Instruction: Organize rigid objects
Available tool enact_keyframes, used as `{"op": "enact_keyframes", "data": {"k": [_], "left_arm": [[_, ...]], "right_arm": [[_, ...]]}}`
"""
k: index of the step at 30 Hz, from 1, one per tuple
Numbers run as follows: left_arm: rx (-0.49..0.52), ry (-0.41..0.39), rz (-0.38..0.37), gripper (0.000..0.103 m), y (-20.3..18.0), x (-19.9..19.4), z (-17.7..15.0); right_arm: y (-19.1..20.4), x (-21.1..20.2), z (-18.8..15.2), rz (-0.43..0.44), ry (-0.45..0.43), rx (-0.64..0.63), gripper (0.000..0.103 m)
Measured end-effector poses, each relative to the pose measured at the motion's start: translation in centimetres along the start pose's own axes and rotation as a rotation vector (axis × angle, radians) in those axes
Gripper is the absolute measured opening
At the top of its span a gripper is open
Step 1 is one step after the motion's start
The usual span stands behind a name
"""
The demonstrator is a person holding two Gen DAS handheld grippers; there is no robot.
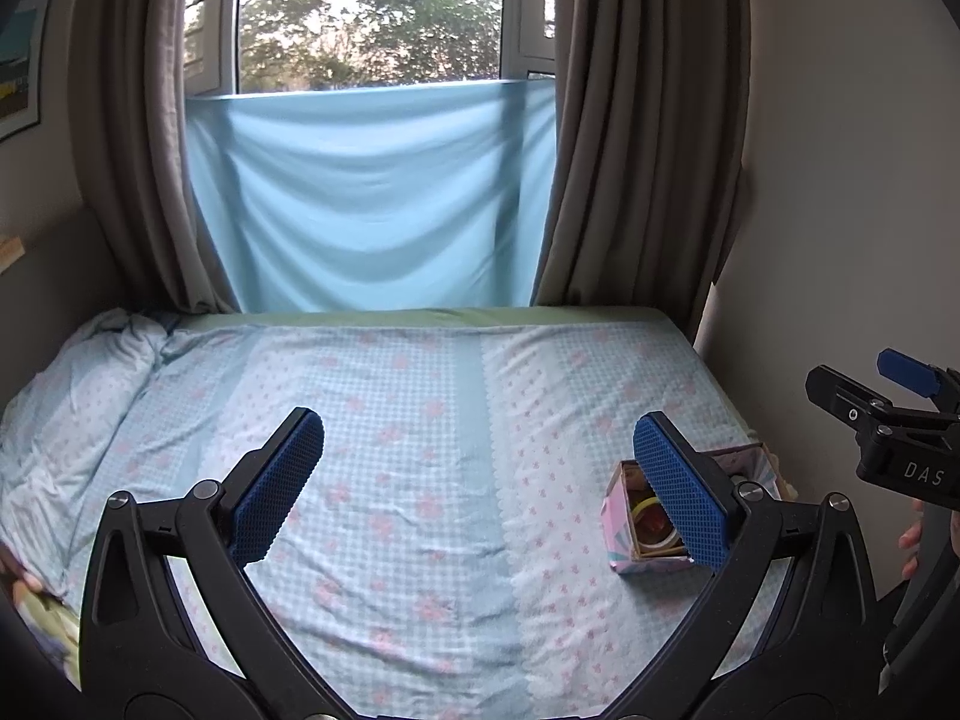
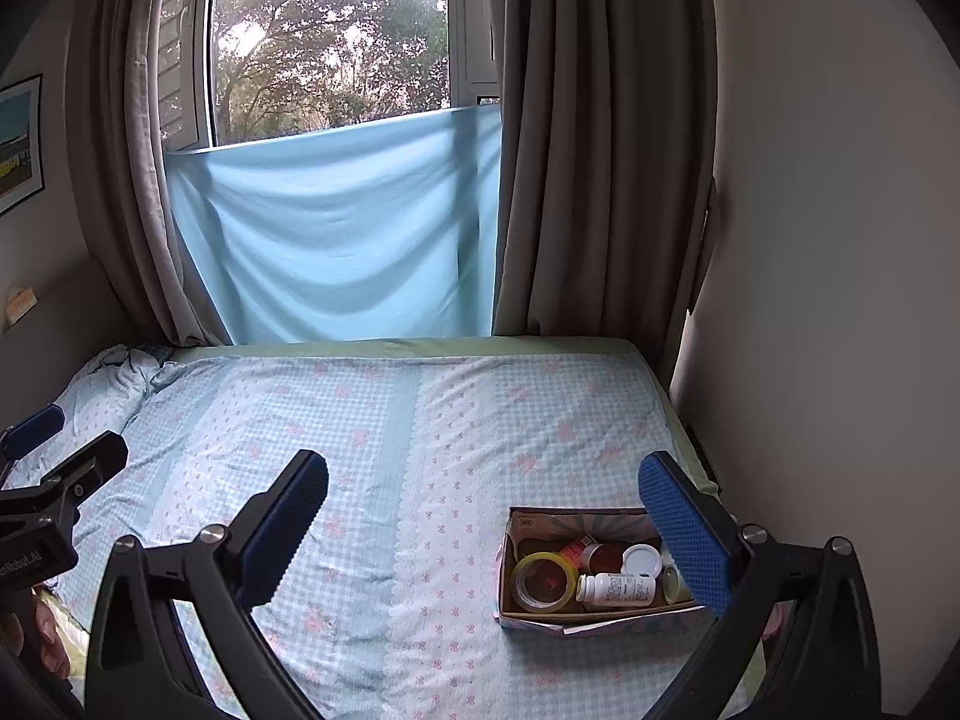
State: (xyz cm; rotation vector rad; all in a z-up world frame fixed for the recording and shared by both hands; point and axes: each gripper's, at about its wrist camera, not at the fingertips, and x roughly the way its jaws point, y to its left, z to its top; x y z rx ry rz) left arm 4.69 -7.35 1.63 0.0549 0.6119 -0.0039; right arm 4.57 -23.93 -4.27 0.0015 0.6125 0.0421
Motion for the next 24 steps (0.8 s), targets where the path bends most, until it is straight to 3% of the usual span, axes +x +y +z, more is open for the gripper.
{"op": "enact_keyframes", "data": {"k": [7, 12, 24], "left_arm": [[-0.026, -0.011, -0.005, 0.103, 0.5, 0.2, 0.2], [0.007, -0.047, 0.042, 0.103, 0.1, 0.0, 0.6], [0.008, -0.101, 0.028, 0.103, -0.1, 0.6, 1.2]], "right_arm": [[0.0, 0.2, 0.2, -0.004, 0.004, -0.003, 0.103], [0.2, 0.3, 0.7, -0.007, -0.001, -0.003, 0.103], [0.6, 1.5, 1.2, -0.005, 0.015, -0.01, 0.103]]}}
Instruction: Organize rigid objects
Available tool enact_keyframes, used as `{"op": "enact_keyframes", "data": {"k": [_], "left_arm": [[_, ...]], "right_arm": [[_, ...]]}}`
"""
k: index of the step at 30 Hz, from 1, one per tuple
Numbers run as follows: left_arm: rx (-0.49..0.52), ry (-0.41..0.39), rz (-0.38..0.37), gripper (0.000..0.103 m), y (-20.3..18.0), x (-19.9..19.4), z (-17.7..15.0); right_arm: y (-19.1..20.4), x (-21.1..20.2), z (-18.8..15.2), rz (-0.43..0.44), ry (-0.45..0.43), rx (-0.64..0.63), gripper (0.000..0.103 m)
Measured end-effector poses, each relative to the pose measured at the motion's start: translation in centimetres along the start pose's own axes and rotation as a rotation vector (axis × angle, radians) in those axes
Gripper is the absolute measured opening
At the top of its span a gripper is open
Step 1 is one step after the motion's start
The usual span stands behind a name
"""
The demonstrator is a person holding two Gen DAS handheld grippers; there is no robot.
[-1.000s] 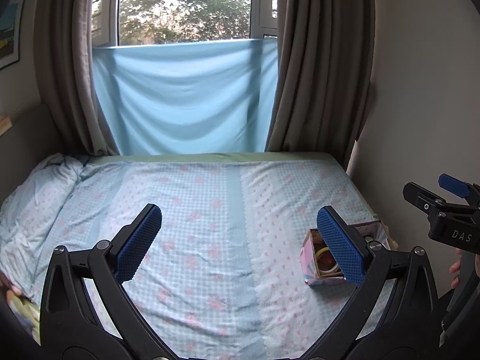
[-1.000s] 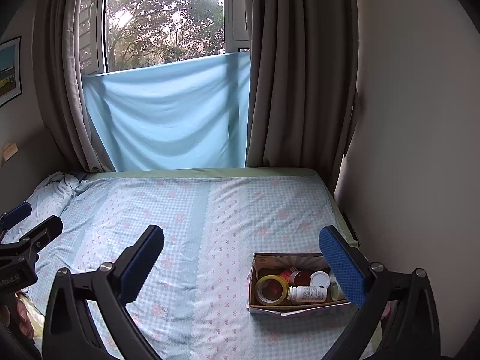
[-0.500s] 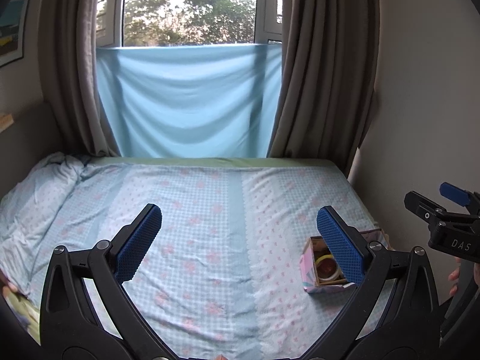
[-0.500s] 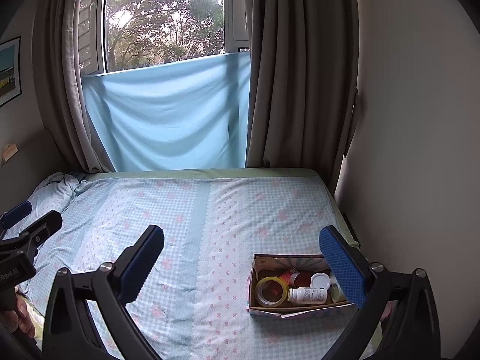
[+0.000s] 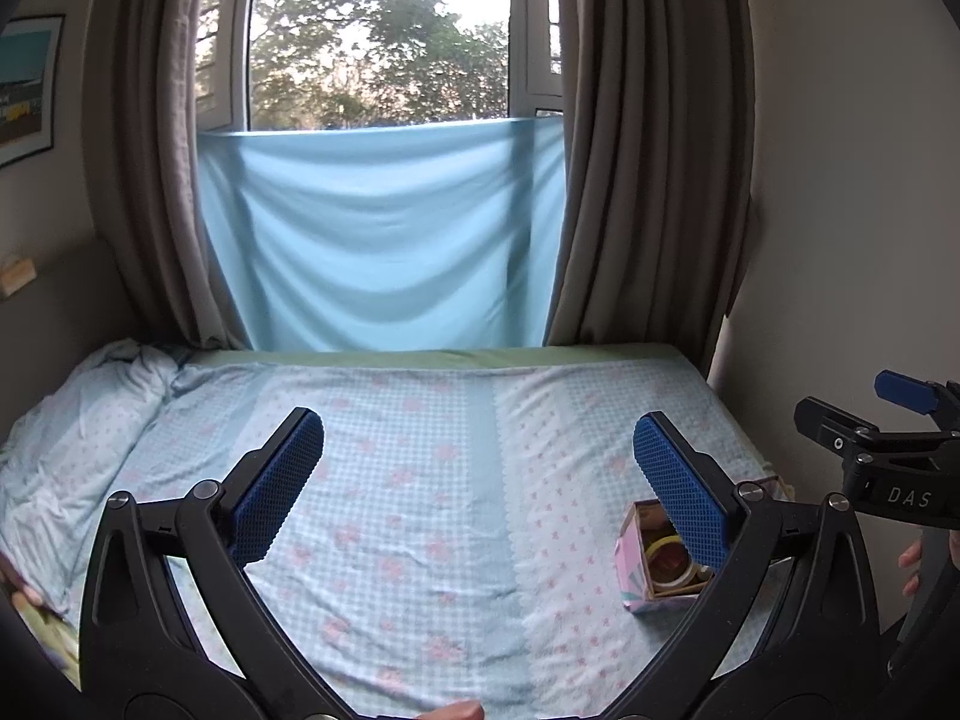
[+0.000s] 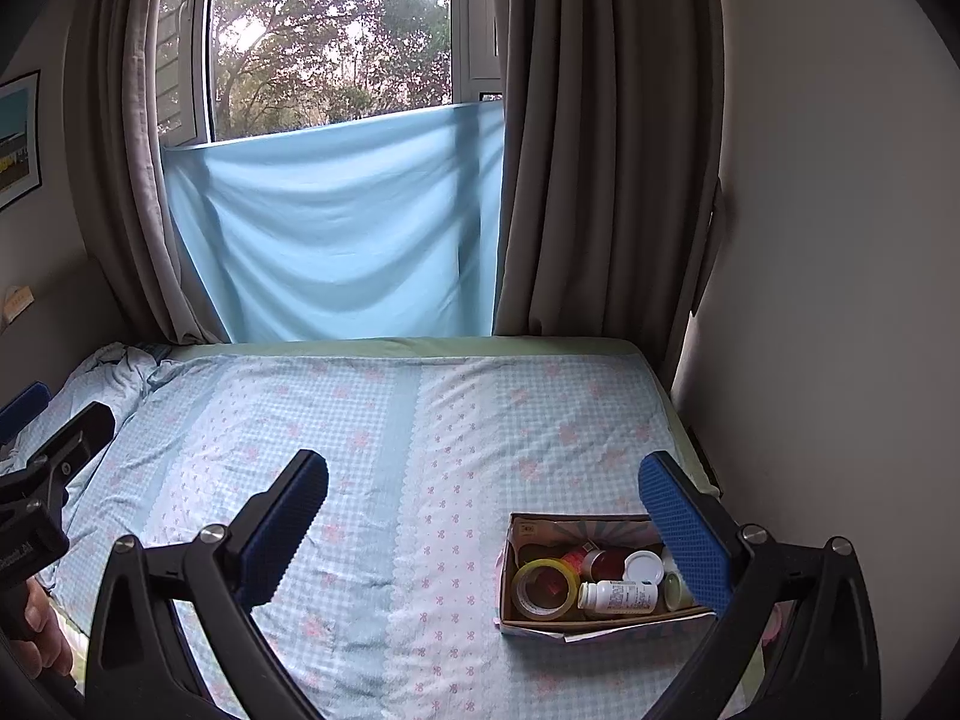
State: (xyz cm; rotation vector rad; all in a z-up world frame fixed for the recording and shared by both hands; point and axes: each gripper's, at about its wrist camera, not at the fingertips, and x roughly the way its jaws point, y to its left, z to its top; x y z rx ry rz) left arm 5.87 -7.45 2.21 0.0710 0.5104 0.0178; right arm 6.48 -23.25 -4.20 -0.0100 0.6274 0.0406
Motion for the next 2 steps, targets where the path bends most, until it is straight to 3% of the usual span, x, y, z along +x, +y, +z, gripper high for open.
{"op": "enact_keyframes", "data": {"k": [2], "left_arm": [[-0.002, 0.003, 0.004, 0.103, 0.19, 0.4, 0.0]], "right_arm": [[0.23, 0.51, 0.17, -0.001, 0.009, -0.006, 0.103]]}}
